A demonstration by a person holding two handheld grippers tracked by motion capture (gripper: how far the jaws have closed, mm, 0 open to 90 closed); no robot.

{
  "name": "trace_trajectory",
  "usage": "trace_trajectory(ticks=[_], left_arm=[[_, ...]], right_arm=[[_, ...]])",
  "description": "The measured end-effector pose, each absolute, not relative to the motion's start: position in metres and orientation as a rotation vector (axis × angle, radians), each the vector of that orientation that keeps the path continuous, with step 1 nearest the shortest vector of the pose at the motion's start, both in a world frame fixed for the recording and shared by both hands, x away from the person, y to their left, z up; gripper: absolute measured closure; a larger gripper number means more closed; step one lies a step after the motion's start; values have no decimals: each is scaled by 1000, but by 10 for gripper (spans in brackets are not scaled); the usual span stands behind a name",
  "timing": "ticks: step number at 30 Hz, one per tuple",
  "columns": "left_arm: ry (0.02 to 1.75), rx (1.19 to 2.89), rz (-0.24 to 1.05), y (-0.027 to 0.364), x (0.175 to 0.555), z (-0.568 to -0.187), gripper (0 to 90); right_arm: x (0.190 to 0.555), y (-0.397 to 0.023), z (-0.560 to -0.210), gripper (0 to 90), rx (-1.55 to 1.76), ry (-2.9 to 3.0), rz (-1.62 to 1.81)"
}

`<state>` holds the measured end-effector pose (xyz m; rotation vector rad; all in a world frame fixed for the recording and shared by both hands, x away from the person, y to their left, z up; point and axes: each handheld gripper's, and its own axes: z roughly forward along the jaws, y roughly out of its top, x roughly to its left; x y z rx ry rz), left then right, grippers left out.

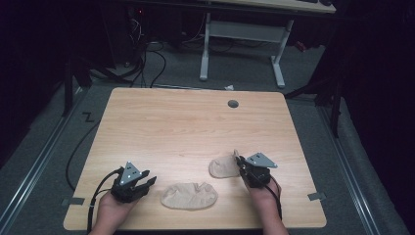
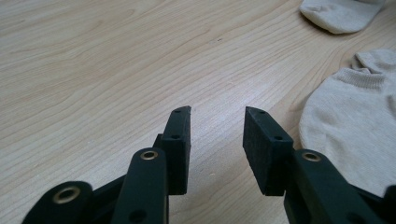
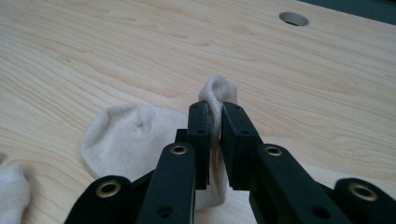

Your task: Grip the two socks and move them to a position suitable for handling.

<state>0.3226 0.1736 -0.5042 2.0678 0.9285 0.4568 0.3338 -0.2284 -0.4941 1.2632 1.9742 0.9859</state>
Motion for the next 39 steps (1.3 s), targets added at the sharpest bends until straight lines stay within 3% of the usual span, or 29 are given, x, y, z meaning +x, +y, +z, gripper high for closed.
trace_trajectory(ticks=[16, 23, 28, 34, 39], left_arm=[[921, 2074, 461, 170, 324, -504, 623], [930, 2075, 458, 170, 325, -505, 624], [937, 2069, 459, 172, 325, -504, 623], [954, 2057, 457, 175, 327, -505, 626], [961, 2058, 455, 177, 327, -507, 619]], right_arm=[[316, -270, -495, 693, 1334, 1889, 921], [339, -267, -506, 831, 1346, 1992, 889], [358, -264, -521, 833, 1398, 2058, 817], [351, -248, -525, 839, 1323, 2127, 808], [350, -212, -526, 835, 1254, 2197, 857]])
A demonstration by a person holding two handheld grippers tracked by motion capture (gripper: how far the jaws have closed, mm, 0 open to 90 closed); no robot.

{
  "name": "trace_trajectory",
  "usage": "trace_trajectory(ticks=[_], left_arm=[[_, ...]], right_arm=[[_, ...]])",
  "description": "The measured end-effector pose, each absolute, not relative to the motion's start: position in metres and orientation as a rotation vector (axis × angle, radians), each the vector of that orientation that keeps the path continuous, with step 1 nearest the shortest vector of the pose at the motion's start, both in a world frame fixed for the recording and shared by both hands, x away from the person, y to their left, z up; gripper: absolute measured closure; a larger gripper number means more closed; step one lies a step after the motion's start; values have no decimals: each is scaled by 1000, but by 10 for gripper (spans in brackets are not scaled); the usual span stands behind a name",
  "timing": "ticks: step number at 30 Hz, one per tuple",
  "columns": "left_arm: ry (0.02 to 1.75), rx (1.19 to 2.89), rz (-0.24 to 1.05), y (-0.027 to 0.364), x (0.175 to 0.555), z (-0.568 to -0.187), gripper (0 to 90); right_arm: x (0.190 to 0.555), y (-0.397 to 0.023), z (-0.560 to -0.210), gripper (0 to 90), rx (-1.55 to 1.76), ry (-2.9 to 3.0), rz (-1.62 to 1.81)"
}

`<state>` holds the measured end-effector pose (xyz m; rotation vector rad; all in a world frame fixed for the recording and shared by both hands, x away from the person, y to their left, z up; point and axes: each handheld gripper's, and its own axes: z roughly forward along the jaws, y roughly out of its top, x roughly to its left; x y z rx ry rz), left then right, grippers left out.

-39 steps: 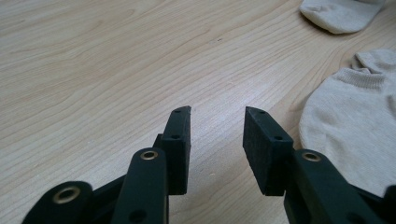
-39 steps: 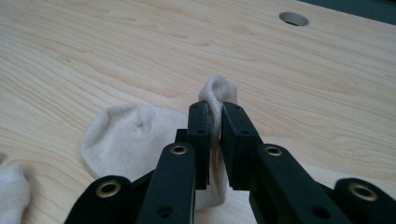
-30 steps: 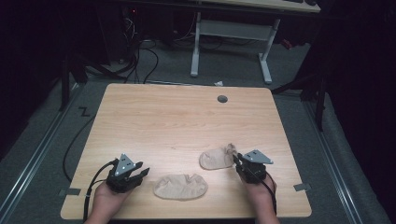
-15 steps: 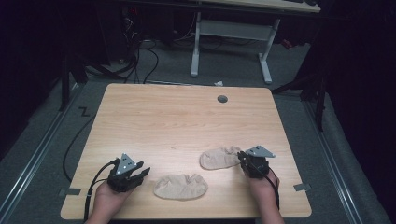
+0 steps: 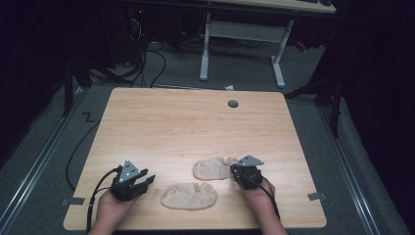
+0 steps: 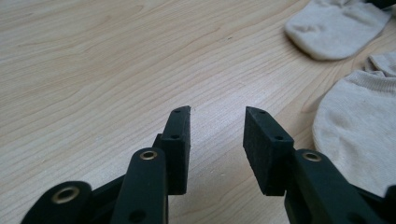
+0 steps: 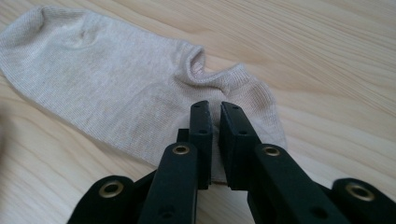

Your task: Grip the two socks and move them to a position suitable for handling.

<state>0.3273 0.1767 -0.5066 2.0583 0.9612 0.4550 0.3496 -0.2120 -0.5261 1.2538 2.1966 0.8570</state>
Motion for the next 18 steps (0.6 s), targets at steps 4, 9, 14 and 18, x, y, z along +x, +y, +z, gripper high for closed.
trace_trajectory(ticks=[4, 9, 14, 18], left_arm=[[972, 2037, 424, 176, 328, -506, 600], [937, 2024, 380, 160, 331, -504, 564], [903, 2049, 338, 132, 346, -505, 559], [913, 2063, 299, 110, 371, -508, 537]], right_arm=[[356, -184, -527, 833, 1213, 2222, 867], [351, -175, -516, 789, 1166, 2199, 912], [351, -199, -509, 758, 1236, 2107, 937], [358, -210, -515, 737, 1283, 2118, 938]])
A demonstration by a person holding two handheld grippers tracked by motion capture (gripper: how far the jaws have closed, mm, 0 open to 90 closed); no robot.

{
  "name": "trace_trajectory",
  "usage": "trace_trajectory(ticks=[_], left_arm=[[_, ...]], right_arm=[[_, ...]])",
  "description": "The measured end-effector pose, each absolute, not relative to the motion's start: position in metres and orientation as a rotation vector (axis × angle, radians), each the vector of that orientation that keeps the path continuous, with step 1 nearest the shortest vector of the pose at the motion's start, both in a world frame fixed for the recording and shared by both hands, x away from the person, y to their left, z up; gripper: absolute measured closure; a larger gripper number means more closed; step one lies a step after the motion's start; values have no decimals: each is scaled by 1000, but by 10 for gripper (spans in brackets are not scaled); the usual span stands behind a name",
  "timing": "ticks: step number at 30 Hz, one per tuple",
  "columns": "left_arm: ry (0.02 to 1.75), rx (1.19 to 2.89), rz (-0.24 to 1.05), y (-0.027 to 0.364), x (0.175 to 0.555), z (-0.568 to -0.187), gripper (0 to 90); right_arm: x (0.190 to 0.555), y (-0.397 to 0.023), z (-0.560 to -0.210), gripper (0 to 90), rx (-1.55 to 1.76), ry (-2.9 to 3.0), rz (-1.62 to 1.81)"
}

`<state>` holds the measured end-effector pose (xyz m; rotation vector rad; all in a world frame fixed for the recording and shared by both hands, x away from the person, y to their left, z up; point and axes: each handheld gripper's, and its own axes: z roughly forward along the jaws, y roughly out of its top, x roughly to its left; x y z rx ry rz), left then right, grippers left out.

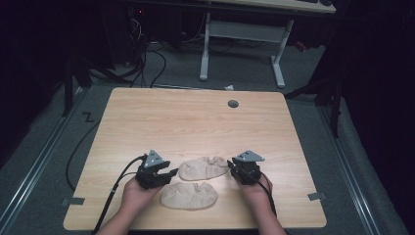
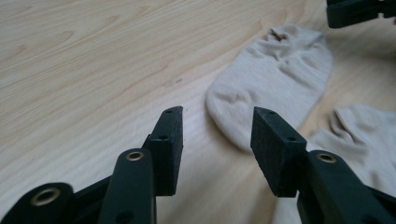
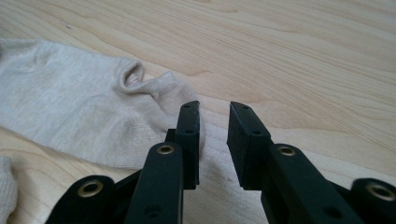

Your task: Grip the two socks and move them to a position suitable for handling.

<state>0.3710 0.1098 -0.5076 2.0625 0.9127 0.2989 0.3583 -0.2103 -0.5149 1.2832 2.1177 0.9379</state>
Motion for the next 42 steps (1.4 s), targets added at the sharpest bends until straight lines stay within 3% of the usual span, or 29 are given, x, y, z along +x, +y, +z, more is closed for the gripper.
trace_trajectory(ticks=[2, 7, 16, 19, 22, 28, 42], left_arm=[[932, 2070, 239, 102, 380, -512, 518], [958, 2131, 245, 89, 390, -521, 527], [951, 2163, 303, 91, 384, -526, 666], [948, 2133, 297, 97, 383, -529, 758], [939, 2138, 289, 99, 382, -529, 817], [910, 2151, 332, 97, 377, -529, 870], [893, 2019, 353, 110, 371, -515, 875]], right_arm=[[361, -211, -516, 732, 1285, 2124, 950], [367, -209, -517, 722, 1297, 2144, 979], [379, -197, -526, 677, 1315, 2227, 941], [379, -196, -527, 668, 1322, 2237, 948], [375, -192, -528, 700, 1306, 2242, 959], [372, -186, -528, 855, 1270, 2268, 962], [356, -181, -507, 871, 1139, 2164, 1021]])
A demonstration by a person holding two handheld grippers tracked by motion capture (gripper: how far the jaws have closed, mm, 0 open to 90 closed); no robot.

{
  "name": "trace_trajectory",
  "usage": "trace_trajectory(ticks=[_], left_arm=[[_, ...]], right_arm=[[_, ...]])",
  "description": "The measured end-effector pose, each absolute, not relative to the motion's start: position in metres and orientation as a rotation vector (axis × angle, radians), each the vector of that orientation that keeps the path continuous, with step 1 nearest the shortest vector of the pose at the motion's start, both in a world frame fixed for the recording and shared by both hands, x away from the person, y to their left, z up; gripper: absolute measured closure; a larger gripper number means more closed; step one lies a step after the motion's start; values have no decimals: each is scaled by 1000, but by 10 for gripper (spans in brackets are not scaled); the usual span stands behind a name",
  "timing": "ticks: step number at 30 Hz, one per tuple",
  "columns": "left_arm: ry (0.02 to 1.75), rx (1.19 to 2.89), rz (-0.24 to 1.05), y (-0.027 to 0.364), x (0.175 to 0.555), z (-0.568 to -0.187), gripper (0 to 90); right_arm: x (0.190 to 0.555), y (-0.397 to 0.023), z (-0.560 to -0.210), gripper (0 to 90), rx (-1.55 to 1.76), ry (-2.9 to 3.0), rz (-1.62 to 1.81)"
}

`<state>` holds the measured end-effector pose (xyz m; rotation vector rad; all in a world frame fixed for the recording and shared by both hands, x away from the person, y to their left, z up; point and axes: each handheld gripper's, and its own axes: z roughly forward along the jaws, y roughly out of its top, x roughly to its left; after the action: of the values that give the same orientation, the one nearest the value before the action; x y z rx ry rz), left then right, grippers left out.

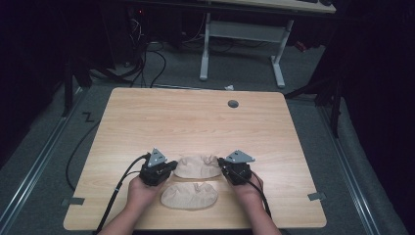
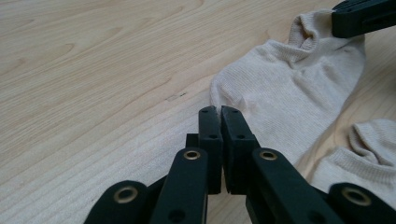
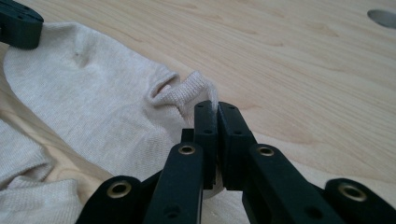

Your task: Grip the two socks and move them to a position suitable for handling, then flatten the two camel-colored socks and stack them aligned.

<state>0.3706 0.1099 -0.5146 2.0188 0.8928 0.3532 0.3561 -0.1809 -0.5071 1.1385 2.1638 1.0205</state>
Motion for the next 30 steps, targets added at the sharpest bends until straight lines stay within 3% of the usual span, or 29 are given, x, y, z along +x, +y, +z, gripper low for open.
trace_trajectory(ticks=[30], left_arm=[[881, 1966, 398, 124, 349, -489, 878]], right_arm=[[334, -177, -484, 871, 1032, 2110, 1098]])
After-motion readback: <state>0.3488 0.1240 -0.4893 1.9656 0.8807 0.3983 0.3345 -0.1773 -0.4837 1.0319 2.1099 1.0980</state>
